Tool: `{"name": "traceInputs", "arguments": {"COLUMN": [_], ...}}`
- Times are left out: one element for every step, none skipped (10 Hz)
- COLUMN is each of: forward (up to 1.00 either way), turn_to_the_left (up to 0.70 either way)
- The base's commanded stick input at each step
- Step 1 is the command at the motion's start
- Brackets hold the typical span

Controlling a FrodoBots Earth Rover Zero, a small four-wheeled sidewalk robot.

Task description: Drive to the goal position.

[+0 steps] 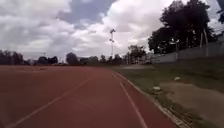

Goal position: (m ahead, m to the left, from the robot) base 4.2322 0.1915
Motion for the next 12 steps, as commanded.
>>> {"name": "traceInputs", "arguments": {"forward": [0.60, 0.60, 0.60, 0.60, 0.60, 0.60, 0.60, 0.60, 0.60, 0.60, 0.60, 0.60], "turn_to_the_left": [0.12, 0.15, 0.15, 0.15, 0.15, 0.15, 0.15, 0.15, 0.09, 0.00, 0.00, 0.00]}}
